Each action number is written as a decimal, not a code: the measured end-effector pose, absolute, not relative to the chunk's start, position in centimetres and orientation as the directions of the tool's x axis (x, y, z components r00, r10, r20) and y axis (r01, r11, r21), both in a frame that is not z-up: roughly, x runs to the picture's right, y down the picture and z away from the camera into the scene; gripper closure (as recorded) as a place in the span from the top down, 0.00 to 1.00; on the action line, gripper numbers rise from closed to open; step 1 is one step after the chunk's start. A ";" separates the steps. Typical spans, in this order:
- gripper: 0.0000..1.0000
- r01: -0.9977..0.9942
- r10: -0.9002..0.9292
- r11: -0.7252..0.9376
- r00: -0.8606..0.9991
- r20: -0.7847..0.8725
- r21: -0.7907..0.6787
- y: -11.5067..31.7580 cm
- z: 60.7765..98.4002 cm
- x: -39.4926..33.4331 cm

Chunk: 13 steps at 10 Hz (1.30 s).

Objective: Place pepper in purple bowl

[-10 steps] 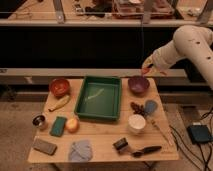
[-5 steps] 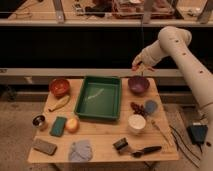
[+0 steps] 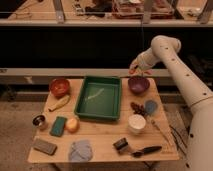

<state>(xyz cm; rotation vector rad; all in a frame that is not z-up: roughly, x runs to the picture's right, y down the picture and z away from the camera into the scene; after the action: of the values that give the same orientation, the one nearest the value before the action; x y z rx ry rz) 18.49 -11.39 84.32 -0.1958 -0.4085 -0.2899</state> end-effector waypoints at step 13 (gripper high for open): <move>0.00 0.282 -0.209 0.949 0.895 0.393 -0.139 -9.0 88.8 19.9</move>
<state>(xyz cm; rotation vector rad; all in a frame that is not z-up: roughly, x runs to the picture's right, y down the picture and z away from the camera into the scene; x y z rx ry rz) 19.85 -8.99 88.81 -0.1949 -0.3848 -0.2559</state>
